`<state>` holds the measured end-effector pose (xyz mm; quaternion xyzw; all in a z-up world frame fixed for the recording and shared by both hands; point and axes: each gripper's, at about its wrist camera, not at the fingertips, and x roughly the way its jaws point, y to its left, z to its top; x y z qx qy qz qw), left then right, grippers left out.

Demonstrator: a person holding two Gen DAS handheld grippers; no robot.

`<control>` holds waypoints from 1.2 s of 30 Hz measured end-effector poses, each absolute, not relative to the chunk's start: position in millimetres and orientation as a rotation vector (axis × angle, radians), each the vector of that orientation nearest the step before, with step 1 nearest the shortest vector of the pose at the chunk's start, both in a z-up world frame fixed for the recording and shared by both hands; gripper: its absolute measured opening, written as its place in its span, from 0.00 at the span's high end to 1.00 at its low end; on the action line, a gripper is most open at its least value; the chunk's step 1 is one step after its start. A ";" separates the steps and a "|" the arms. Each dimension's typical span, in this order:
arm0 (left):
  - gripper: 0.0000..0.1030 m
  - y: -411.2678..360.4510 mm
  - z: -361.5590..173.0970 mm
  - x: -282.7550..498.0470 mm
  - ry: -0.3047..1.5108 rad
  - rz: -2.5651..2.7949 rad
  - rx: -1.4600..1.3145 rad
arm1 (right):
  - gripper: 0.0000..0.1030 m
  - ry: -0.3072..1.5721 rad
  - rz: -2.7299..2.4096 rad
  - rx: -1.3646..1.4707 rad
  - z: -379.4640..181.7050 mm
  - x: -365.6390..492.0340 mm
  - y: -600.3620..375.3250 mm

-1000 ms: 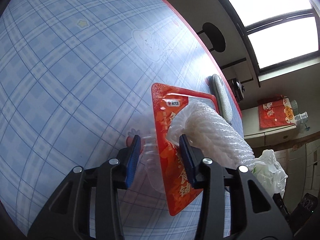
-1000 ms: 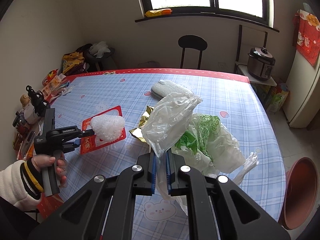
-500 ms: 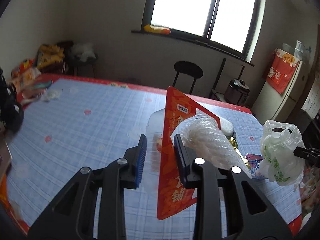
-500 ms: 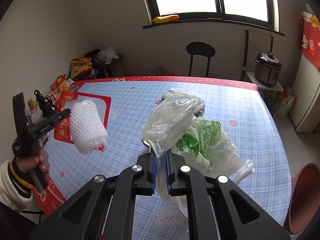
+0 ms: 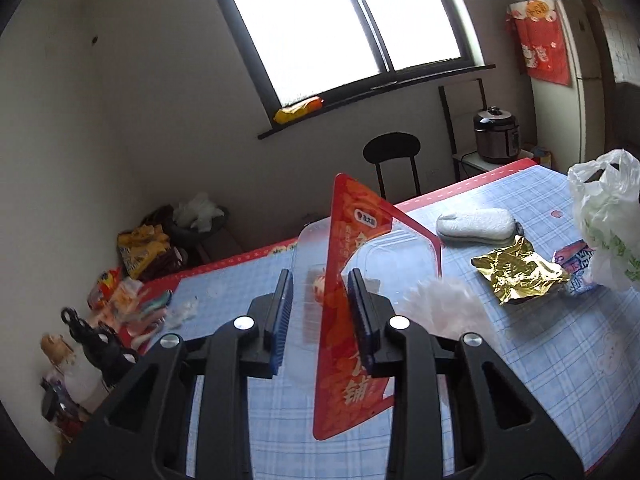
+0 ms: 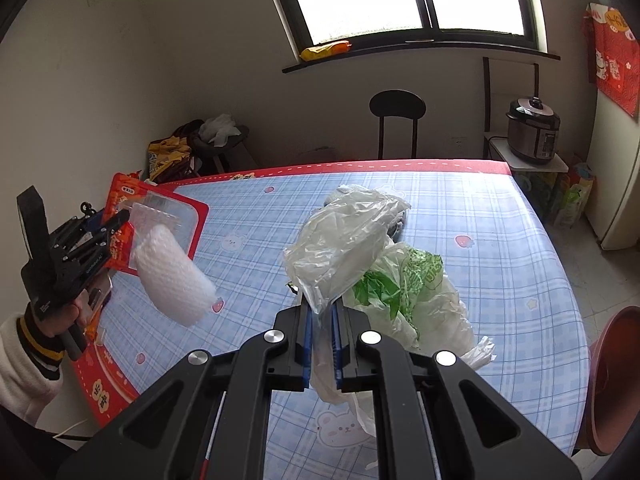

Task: Collect trash
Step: 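Lift the plastic bags and red tray, carrying both toward the terracotta bin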

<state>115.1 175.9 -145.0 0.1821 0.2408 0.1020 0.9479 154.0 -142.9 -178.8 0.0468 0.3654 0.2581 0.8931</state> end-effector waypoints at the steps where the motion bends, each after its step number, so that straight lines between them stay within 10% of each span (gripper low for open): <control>1: 0.70 174.5 -138.6 113.3 0.486 0.201 0.361 | 0.91 0.759 0.532 0.104 -179.7 153.1 -145.8; 15: 0.69 217.2 -101.4 105.4 0.508 0.081 -0.296 | 0.91 0.652 0.456 0.197 -148.9 136.5 -203.1; 36: 0.68 78.9 -94.2 98.0 0.533 -0.092 -0.316 | 0.91 0.528 0.270 0.274 -119.5 106.3 -373.2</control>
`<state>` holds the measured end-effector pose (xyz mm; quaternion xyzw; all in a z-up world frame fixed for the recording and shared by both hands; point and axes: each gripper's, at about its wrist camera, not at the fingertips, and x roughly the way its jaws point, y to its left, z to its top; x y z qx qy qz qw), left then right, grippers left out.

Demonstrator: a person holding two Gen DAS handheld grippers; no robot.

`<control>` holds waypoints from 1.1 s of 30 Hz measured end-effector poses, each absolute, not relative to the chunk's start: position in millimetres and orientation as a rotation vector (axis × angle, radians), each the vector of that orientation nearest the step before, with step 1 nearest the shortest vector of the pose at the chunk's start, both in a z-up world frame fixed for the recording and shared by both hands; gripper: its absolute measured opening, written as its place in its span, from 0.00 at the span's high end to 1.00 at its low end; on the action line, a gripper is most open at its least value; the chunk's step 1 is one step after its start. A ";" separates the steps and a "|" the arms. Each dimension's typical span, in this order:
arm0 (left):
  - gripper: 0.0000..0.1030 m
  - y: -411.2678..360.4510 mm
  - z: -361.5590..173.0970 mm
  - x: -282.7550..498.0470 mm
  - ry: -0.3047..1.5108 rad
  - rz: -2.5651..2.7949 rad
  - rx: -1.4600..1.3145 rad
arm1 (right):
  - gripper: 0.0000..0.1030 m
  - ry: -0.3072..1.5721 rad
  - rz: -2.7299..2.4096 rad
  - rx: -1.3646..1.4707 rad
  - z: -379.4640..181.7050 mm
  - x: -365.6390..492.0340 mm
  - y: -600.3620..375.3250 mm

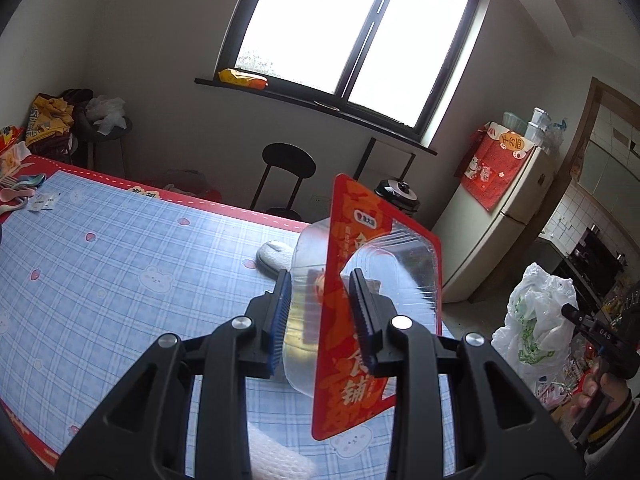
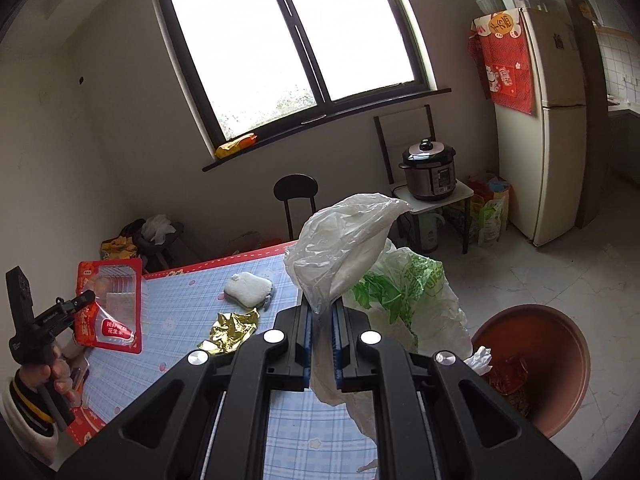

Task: Collect trash
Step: 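Lift the plastic bags and red tray, carrying both toward the terracotta bin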

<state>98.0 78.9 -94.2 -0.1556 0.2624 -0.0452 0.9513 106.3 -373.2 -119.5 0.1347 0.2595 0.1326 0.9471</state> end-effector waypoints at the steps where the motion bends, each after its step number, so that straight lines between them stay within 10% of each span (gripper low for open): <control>1: 0.68 66.5 -91.8 96.3 0.528 -0.089 -0.312 | 0.91 0.529 0.276 0.279 -121.7 107.7 -385.7; 33: 0.68 -215.2 -93.7 107.4 0.616 -0.104 -0.265 | 0.85 0.705 0.334 0.262 -185.3 152.9 -594.7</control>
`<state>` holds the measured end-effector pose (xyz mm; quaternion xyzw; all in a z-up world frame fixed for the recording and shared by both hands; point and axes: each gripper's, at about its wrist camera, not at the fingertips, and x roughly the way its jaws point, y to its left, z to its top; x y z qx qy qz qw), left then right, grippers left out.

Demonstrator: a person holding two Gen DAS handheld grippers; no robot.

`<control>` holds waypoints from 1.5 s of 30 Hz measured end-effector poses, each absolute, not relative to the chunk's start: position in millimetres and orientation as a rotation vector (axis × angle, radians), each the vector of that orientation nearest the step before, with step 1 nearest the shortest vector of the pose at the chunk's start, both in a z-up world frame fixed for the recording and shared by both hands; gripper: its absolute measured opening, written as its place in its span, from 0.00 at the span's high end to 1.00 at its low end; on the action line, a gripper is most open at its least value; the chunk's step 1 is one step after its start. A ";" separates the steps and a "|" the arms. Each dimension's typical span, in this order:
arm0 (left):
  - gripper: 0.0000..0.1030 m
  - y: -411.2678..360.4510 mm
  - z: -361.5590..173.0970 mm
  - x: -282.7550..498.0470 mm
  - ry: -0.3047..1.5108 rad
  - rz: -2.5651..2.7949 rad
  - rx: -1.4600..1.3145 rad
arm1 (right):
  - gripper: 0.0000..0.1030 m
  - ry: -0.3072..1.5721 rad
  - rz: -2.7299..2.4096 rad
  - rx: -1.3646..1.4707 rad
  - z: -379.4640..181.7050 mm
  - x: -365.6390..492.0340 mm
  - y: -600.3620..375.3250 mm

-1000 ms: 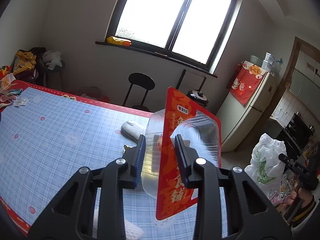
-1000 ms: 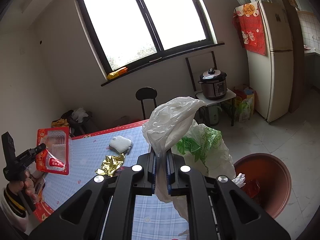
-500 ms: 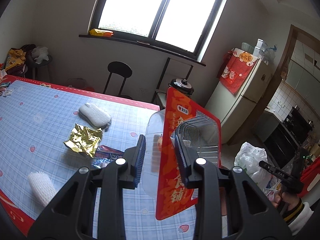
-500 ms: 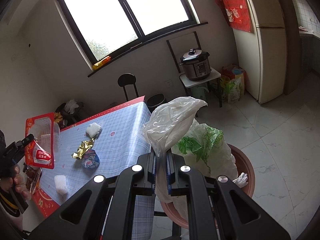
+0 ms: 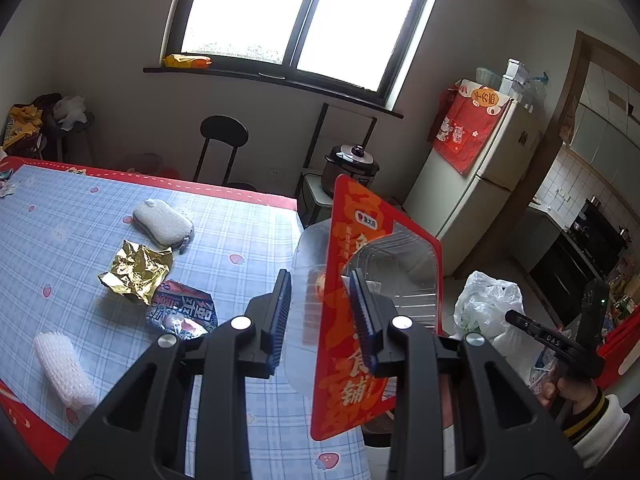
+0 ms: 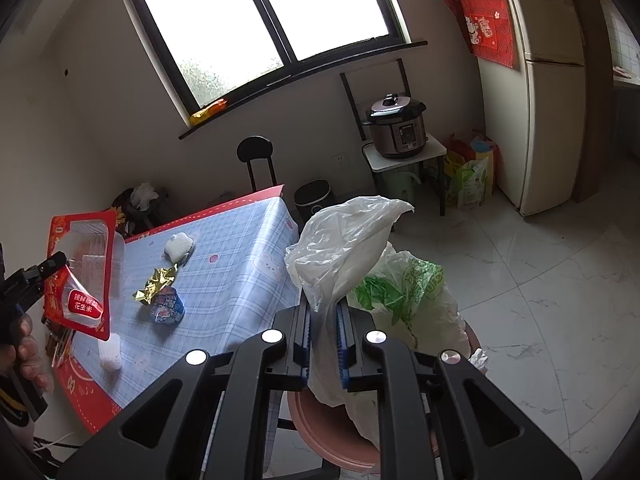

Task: Collect trash
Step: 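Lift the plastic bags and red tray, carrying both toward the terracotta bin, then open the right gripper over the bin while the left gripper drops the red tray in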

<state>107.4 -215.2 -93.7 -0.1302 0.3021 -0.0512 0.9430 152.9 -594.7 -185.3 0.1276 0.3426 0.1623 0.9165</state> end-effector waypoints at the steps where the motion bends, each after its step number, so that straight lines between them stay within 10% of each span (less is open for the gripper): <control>1: 0.68 -216.0 -93.3 107.4 0.617 -0.104 -0.266 | 0.78 0.706 0.331 0.257 -185.0 153.8 -594.5; 8: 0.68 -226.4 -90.4 111.2 0.624 -0.125 -0.244 | 0.24 0.644 0.285 0.218 -170.1 145.2 -603.4; 13: 0.68 -242.4 -90.8 117.3 0.631 -0.168 -0.221 | 0.05 0.573 0.233 0.194 -150.2 127.7 -620.4; 36: 0.65 -408.4 -129.0 171.7 0.712 -0.459 -0.024 | 0.05 0.526 -0.162 0.243 -137.9 5.1 -733.7; 45: 0.17 -429.3 -107.5 165.2 0.603 -0.514 -0.026 | 0.05 0.521 -0.168 0.240 -136.4 0.2 -733.9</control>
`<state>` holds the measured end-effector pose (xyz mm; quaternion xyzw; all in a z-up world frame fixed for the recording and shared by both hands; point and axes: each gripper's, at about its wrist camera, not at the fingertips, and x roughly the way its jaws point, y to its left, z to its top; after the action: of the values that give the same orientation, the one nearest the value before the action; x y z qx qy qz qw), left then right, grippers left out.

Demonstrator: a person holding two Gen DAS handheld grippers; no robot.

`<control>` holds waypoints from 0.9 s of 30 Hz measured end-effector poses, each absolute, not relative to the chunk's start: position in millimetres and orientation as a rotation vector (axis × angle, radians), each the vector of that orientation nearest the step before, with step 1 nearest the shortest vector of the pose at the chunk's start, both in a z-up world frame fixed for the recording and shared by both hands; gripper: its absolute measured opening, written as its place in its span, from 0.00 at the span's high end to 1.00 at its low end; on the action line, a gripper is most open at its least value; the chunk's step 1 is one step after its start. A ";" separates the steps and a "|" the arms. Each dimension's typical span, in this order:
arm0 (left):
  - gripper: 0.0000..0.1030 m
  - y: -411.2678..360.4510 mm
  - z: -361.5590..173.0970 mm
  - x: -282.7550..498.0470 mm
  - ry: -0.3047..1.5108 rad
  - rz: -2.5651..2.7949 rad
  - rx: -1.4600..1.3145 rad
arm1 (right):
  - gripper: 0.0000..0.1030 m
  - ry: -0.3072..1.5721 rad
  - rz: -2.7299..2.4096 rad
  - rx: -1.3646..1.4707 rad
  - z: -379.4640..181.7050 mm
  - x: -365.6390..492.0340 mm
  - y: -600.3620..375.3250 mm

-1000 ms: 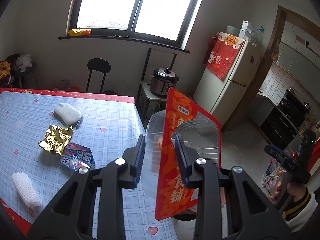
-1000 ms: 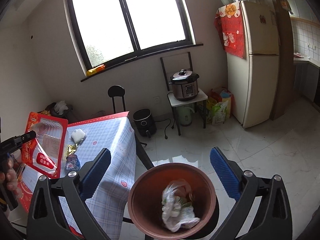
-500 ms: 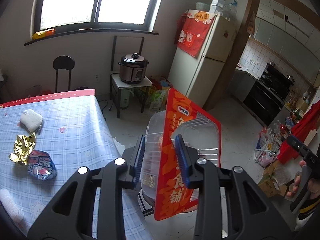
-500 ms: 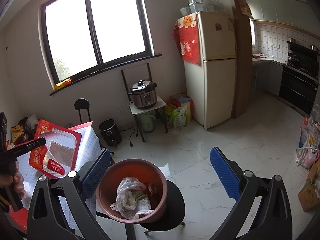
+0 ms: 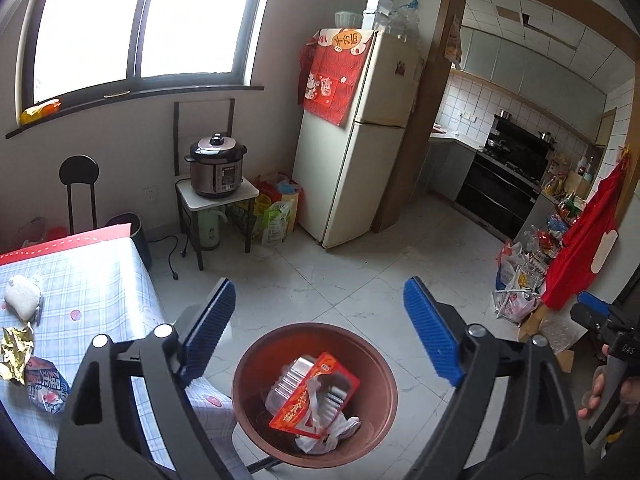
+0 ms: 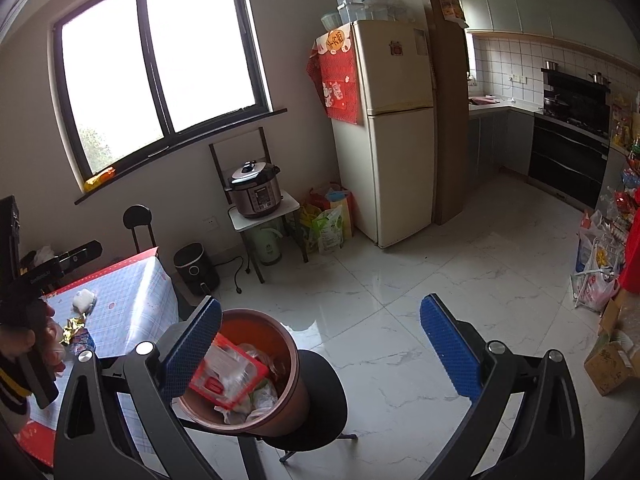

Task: Collect trash
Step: 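Open the right gripper over the bin while the left gripper drops the red tray in, then move both grippers back over the table toward the white foam net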

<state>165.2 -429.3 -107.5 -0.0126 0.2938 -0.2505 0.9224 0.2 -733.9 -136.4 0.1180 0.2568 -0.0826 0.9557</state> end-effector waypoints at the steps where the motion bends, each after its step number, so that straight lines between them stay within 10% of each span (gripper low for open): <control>1: 0.13 -425.4 -106.0 163.8 0.604 -0.506 -0.022 | 0.05 0.520 -0.161 0.238 -135.5 2.3 -732.3; 27: 0.06 -50.1 -96.9 39.0 0.635 0.305 -0.284 | 0.05 0.611 0.182 0.123 -132.0 115.9 -533.8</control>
<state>39.0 -50.1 -96.9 -0.1384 0.3100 0.1487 0.9288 115.9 -533.8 -132.0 0.0603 0.3004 0.0896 0.9477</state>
